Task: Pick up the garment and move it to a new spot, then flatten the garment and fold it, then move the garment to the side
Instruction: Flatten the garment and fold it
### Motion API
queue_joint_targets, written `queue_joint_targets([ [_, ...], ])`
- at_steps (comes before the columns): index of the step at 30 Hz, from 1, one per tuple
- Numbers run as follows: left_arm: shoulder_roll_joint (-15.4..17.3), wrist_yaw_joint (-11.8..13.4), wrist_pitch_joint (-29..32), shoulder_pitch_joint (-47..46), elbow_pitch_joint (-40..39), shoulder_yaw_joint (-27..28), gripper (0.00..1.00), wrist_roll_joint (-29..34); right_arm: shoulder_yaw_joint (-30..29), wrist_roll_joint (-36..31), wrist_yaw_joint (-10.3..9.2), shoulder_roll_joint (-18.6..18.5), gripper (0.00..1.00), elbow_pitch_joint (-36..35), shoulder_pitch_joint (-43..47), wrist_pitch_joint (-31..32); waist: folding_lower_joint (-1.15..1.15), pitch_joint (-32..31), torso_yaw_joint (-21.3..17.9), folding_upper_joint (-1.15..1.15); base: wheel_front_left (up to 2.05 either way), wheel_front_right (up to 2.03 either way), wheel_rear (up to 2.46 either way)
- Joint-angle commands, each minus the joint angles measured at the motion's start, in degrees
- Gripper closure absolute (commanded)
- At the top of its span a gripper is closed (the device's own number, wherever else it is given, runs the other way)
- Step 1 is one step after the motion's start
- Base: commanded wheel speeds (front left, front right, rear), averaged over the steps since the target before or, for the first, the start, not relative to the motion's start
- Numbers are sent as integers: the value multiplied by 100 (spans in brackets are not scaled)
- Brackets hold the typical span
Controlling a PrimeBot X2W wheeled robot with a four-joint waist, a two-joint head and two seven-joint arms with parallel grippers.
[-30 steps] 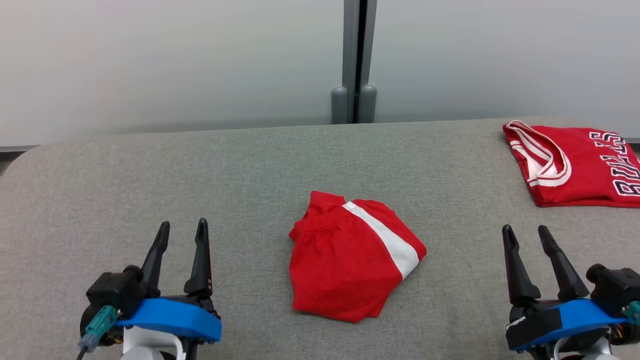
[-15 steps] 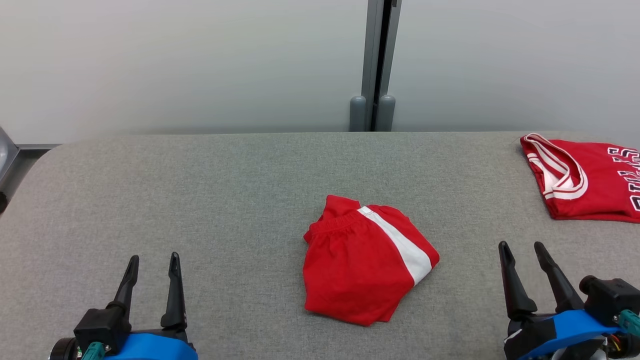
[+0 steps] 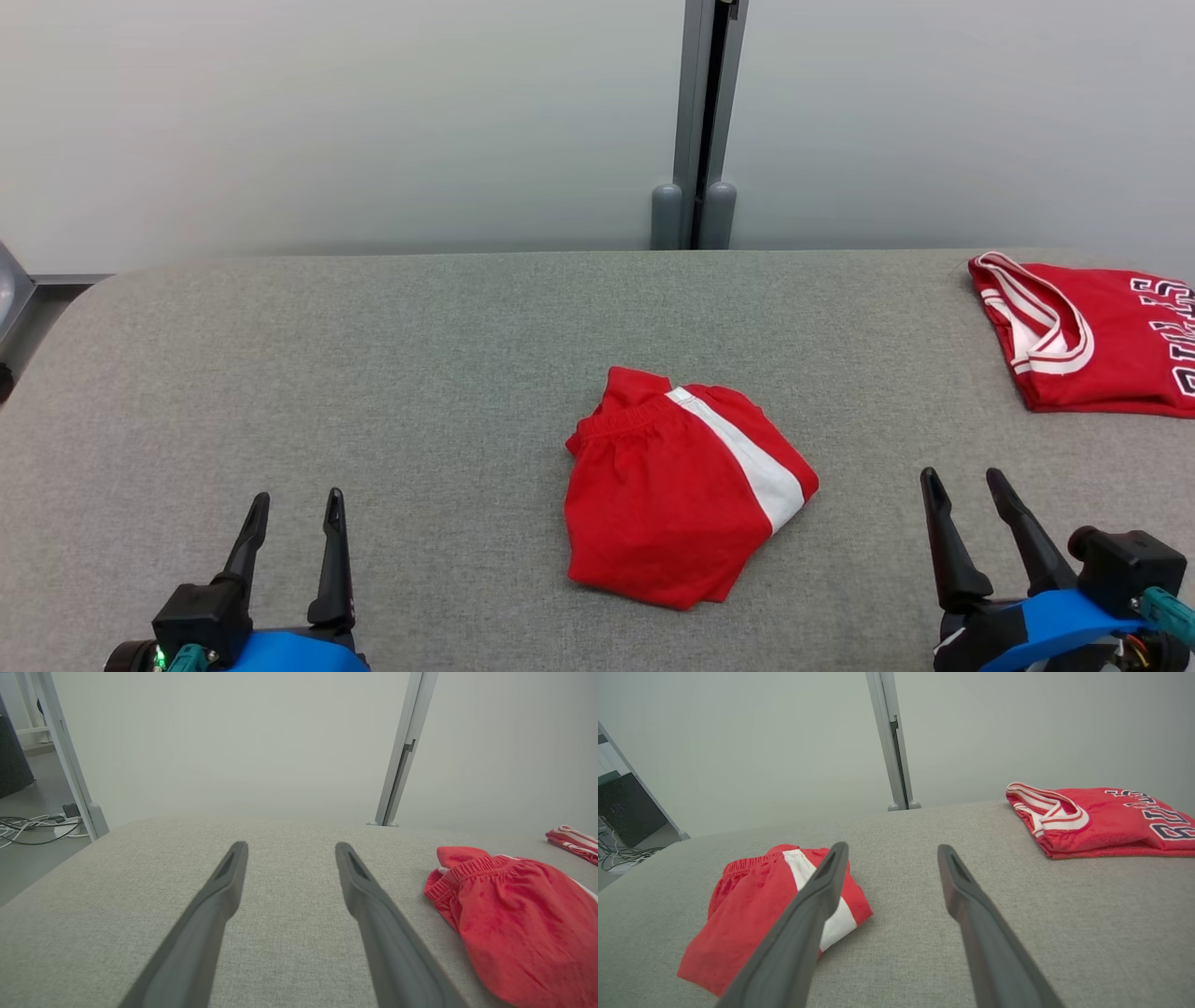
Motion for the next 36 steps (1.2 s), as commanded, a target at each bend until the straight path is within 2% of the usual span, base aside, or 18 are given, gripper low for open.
queue_joint_targets([
  [1,-6,-28,-24,-24,1,32,0,26,5,0,3,-13,0,-2,60,-30,0,6,-6,0,0,0,0],
  [13,-28,-42,-25,-90,25,32,0,20,24,-99,3,-13,0,-2,11,-39,0,104,-58,0,0,0,0],
  [18,-56,-50,-25,-186,-38,-28,0,52,17,-399,3,-13,0,-25,-29,-162,0,181,-77,0,0,0,0],
  [23,-64,-162,100,-474,-137,-210,0,118,54,-628,3,-12,0,16,-136,-375,0,331,-155,0,0,0,0],
  [26,-112,-336,373,-826,-198,-502,0,214,122,-674,3,-12,0,41,-209,-476,0,500,-222,0,0,0,0],
  [30,-258,-649,1051,-1505,-116,-1016,0,269,209,-621,3,-13,0,120,-334,-548,0,723,-321,0,0,0,0],
  [36,-490,-887,1839,-2626,161,-1723,0,231,390,-550,3,-13,0,211,-533,-591,0,979,-568,0,0,0,0],
])
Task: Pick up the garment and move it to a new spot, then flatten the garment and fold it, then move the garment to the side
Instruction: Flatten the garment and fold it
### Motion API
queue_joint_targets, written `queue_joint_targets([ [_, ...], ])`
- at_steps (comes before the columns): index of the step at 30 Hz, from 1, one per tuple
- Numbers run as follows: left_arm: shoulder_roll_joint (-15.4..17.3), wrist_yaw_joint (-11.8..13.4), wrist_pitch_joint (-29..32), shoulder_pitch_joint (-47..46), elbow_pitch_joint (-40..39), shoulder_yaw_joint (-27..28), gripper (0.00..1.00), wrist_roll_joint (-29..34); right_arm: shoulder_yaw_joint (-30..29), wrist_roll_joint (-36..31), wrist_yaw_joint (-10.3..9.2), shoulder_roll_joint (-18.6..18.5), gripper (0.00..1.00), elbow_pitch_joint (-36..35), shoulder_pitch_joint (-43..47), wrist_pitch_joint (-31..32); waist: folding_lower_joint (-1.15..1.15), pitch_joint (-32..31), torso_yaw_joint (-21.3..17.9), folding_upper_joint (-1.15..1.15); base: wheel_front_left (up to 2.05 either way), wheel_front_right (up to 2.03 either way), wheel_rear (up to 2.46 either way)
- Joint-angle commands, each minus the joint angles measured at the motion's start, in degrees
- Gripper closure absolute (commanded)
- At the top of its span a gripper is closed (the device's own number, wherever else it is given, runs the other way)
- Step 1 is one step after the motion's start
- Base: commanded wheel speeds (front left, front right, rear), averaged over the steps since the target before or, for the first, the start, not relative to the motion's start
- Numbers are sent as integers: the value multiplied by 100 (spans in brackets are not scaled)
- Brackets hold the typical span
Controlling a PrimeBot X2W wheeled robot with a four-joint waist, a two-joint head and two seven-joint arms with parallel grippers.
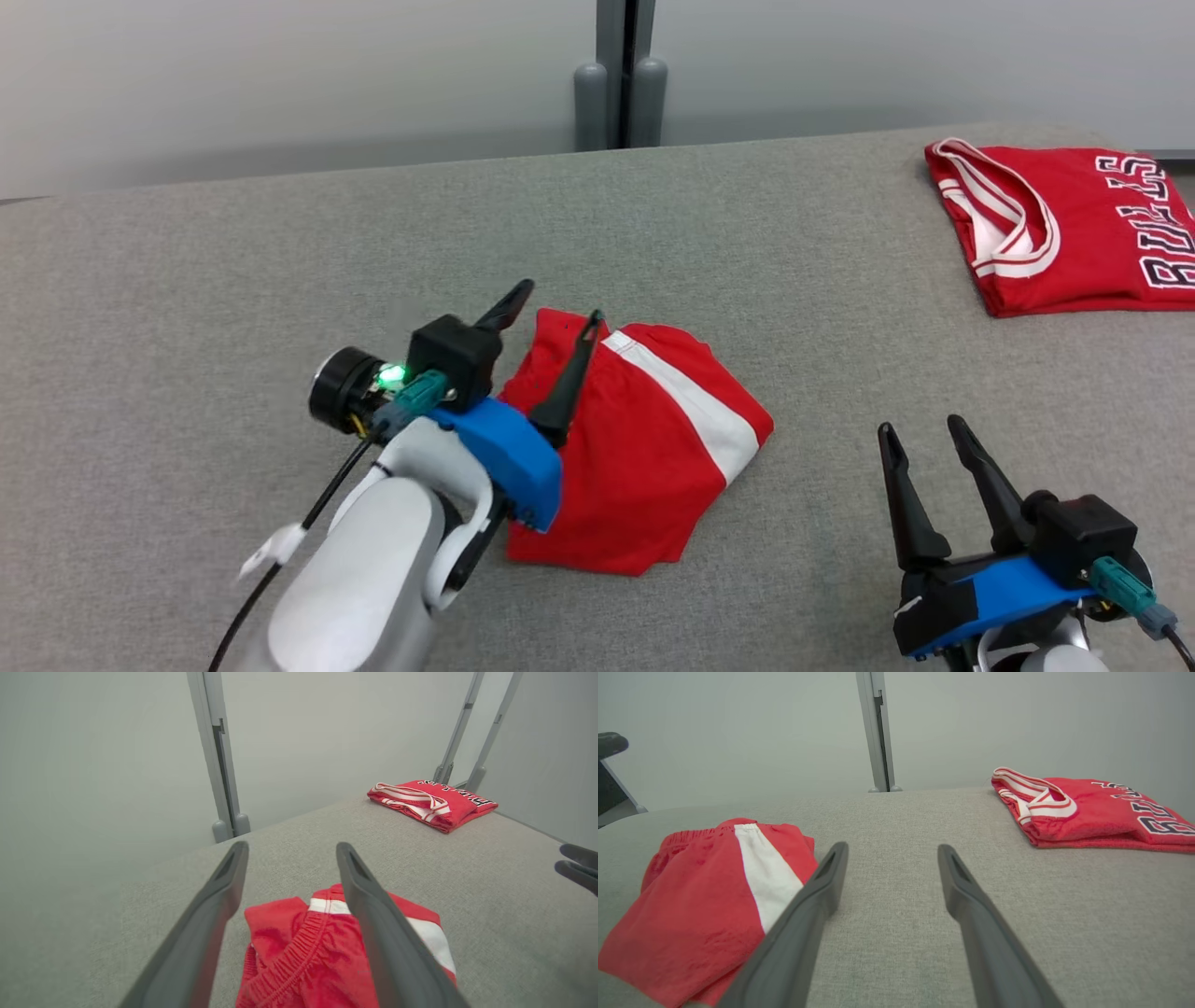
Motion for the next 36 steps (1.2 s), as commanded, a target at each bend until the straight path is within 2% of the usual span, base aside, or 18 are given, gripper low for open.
queue_joint_targets([
  [1,-52,-52,319,-305,185,-179,0,-137,45,32,3,-13,0,27,-106,-34,-1,58,-90,-1,0,0,0],
  [5,-97,-91,1363,-865,515,-491,0,-871,128,69,3,-13,0,57,-204,-32,-1,153,-303,-1,0,0,0],
  [9,259,-81,2740,-1435,606,-623,0,-2125,261,115,3,-12,0,115,-322,-67,-1,199,-571,-1,0,0,0],
  [10,259,-81,2740,-1435,606,-623,0,-2125,261,115,3,-12,0,115,-322,-67,-1,199,-571,-1,0,0,0],
  [13,600,-82,3628,-1778,682,-525,0,-2836,392,202,3,-13,0,206,-384,-118,-1,186,-792,-1,0,0,0],
  [16,882,-82,4196,-1992,828,-362,0,-3190,519,323,3,-13,0,319,-422,-198,-1,191,-1023,-1,0,0,0],
  [21,1175,-58,4771,-1960,896,-138,0,-3651,661,495,3,-13,0,490,-550,-332,-1,305,-1396,-1,0,0,0],
  [25,1475,-23,5136,-1846,794,-159,0,-3722,692,594,3,-12,0,588,-621,-435,-1,476,-1622,-1,0,0,0],
  [33,1936,246,5743,-1631,350,-153,0,-3828,721,769,3,-13,0,771,-722,-579,-1,723,-1879,-1,0,0,0],
  [36,1966,339,5920,-1563,174,-132,0,-3951,743,812,3,-12,0,811,-785,-609,-1,776,-1922,-1,0,0,0],
])
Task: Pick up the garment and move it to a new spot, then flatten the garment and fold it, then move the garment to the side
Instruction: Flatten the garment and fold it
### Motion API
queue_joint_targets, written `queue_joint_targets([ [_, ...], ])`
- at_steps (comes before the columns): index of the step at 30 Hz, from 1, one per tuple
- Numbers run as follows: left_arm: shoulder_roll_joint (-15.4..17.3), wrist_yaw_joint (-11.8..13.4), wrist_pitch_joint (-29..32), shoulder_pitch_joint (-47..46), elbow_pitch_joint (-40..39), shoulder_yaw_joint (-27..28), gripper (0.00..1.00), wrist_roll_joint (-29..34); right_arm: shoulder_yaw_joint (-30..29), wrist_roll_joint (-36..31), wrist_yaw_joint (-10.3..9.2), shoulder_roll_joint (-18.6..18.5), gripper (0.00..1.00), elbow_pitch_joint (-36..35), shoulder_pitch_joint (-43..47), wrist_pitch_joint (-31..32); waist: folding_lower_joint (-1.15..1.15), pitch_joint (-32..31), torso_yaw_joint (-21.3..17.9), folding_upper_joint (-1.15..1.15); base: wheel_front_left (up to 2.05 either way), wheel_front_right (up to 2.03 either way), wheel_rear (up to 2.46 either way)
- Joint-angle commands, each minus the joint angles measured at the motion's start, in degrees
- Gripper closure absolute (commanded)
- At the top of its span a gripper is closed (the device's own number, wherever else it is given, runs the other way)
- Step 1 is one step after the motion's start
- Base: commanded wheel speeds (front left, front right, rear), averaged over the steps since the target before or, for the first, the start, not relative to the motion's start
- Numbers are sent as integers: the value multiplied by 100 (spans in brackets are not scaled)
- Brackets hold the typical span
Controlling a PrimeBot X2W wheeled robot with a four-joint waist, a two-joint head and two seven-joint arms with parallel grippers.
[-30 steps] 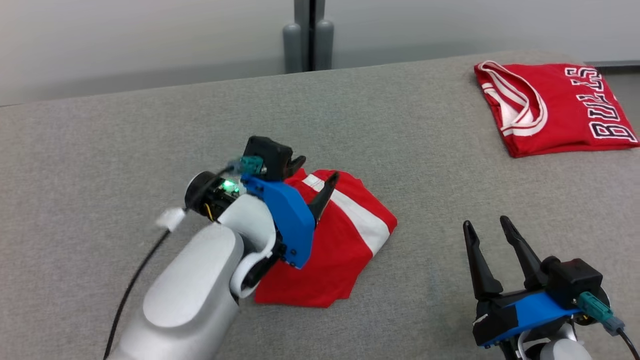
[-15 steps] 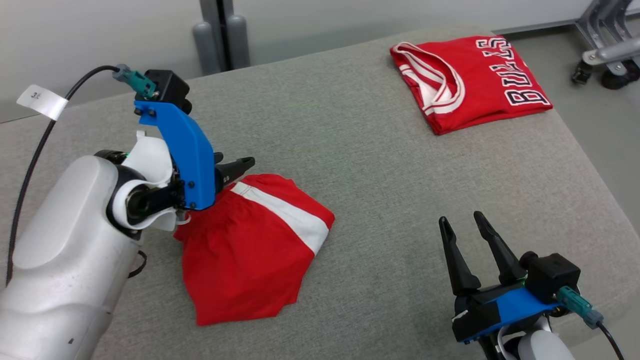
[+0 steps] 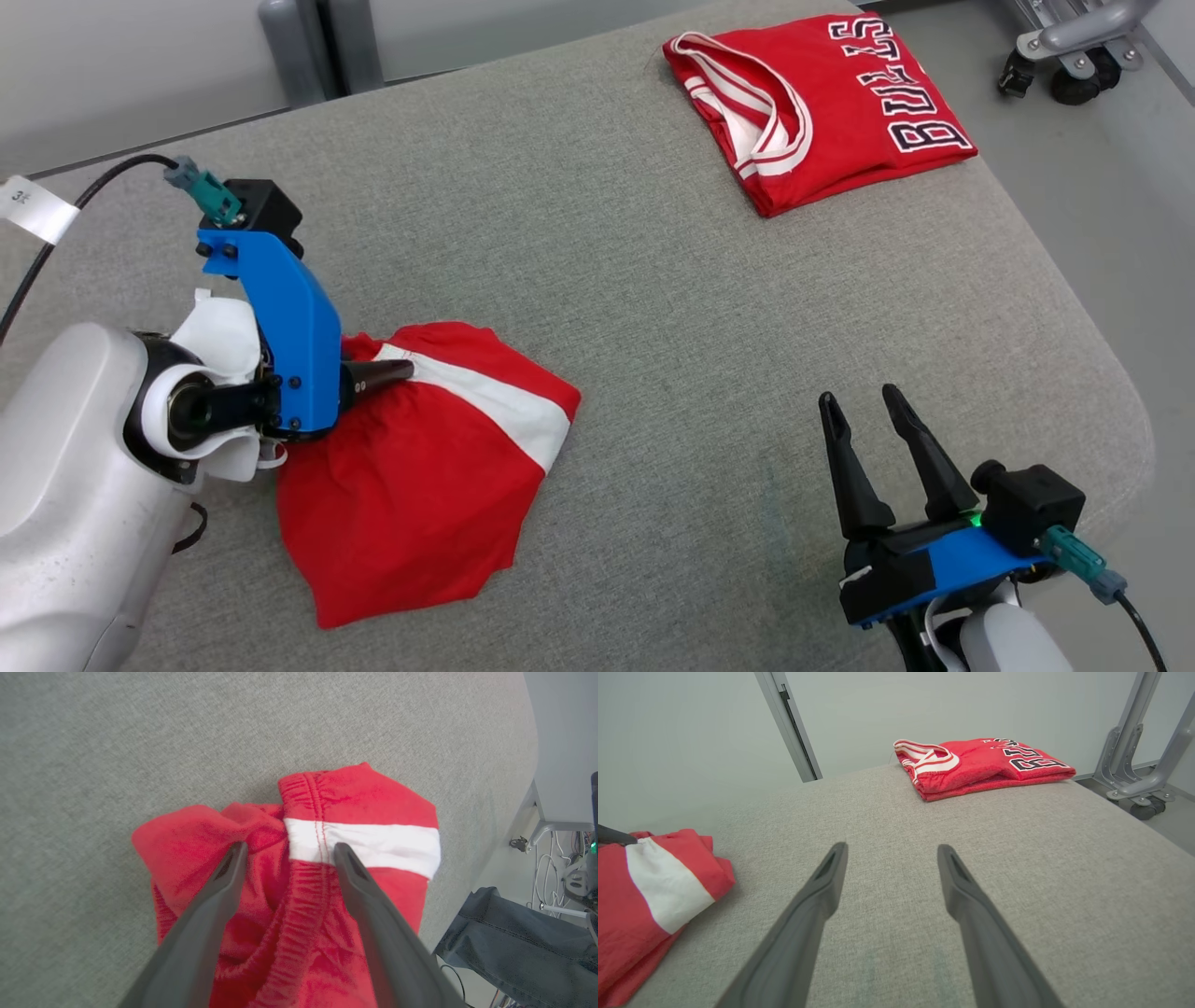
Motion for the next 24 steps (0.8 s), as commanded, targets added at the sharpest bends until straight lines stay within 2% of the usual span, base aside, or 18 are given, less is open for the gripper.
queue_joint_targets([
  [1,-1,59,105,65,-102,30,0,-90,5,44,3,-13,0,13,-113,-42,-1,17,-12,-1,0,0,0],
  [6,92,199,296,153,-360,7,0,-132,55,114,3,-12,0,59,-203,-65,-1,87,-70,-1,0,0,0],
  [13,28,204,402,219,-587,4,0,-318,70,174,3,-13,0,58,-251,-75,-1,186,-137,-1,0,0,0],
  [14,21,184,433,236,-610,-18,44,-333,61,179,3,-13,0,44,-257,-75,-1,195,-141,-1,0,0,0],
  [15,17,136,469,254,-635,-40,67,-362,53,181,3,-13,0,35,-261,-75,-1,202,-144,-1,0,0,0],
  [16,4,110,470,273,-658,-43,100,-391,43,182,3,-13,0,25,-263,-76,-1,207,-142,-1,0,0,0],
  [19,-100,-35,174,218,-760,44,100,-394,6,150,3,-12,0,11,-267,-76,-1,198,-100,-1,0,0,0],
  [24,-489,-311,-802,-71,-930,272,100,-454,-54,64,3,-13,0,14,-252,-73,-1,75,72,-1,0,0,0],
])
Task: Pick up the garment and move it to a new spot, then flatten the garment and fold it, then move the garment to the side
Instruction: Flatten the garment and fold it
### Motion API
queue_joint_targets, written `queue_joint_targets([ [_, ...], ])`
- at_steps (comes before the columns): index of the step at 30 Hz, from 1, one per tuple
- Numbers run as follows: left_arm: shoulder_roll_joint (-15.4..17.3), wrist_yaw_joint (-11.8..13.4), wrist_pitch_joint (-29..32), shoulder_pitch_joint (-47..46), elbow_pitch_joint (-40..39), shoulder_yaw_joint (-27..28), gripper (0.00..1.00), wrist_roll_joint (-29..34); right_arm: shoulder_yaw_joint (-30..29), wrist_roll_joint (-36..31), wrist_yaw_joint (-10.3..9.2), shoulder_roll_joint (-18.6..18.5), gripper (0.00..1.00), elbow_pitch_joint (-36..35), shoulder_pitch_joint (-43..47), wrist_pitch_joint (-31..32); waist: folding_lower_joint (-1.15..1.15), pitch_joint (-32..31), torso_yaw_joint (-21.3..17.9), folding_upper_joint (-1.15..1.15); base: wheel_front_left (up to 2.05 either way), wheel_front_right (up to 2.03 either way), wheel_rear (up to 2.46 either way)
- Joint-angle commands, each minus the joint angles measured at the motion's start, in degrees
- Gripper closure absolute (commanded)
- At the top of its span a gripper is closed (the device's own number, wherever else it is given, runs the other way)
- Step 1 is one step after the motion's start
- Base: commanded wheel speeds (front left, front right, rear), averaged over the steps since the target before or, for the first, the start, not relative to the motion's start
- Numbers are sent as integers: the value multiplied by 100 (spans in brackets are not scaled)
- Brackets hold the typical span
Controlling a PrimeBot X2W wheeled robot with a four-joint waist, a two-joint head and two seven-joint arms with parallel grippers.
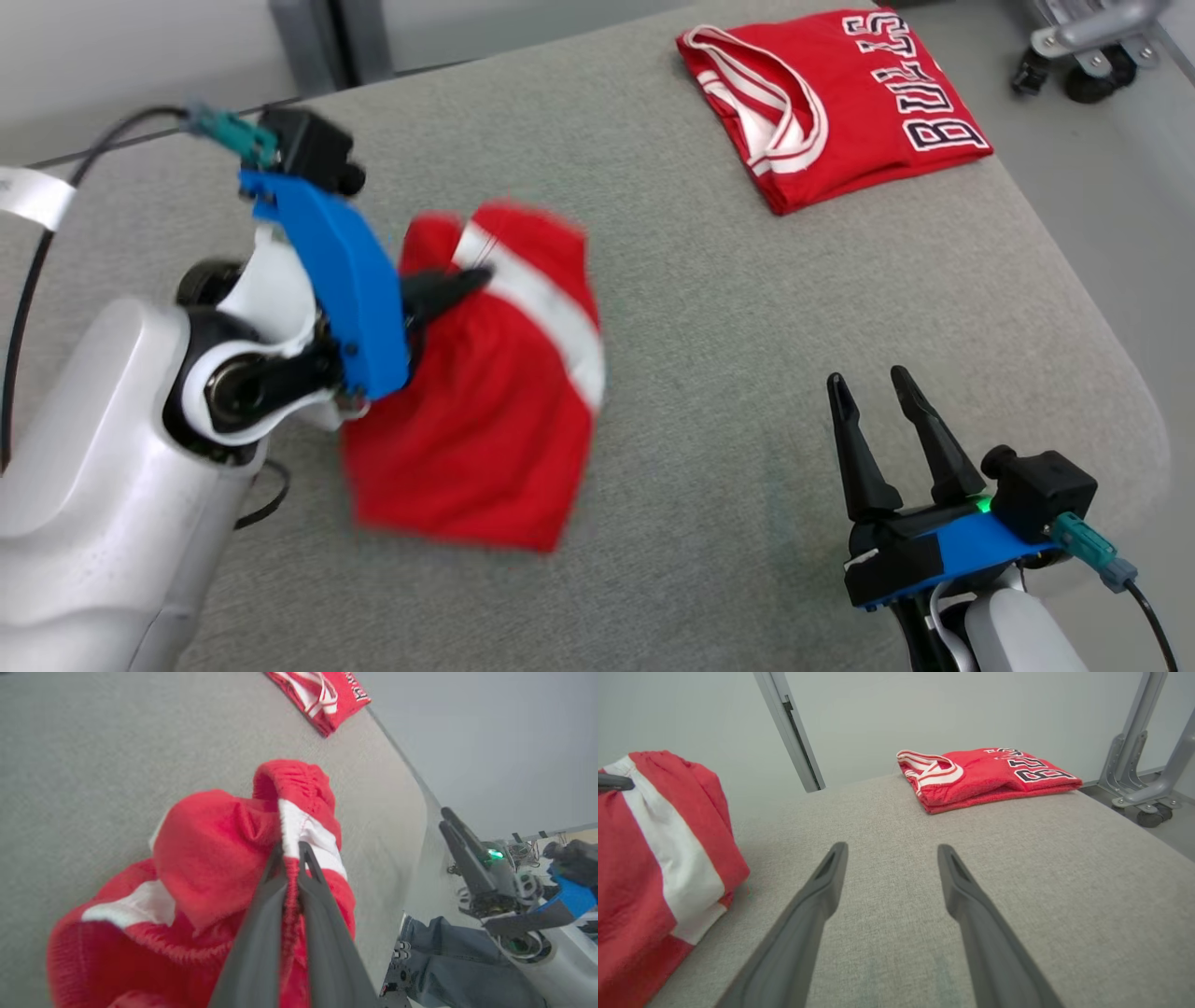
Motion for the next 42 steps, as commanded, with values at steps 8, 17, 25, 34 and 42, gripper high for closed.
queue_joint_targets([
  [8,-764,-145,-1756,-402,-838,275,100,-676,-118,-222,3,-13,0,35,-25,-19,0,-328,525,0,0,0,0],
  [17,-129,-143,-2897,1106,-803,-224,100,-562,-223,-363,3,-13,0,-164,151,157,0,-525,1049,0,0,0,0],
  [25,322,89,-3798,1734,609,-1031,100,1267,-288,-454,3,-14,0,-385,231,348,0,-591,1414,0,0,0,0],
  [34,437,554,-4645,1651,1406,-1520,91,2602,-289,-481,3,-13,0,-495,321,497,0,-698,1652,0,0,0,0],
  [42,265,872,-5066,1826,1701,-1405,0,2575,-378,-539,3,-13,0,-578,412,581,0,-852,1806,0,0,0,0],
])
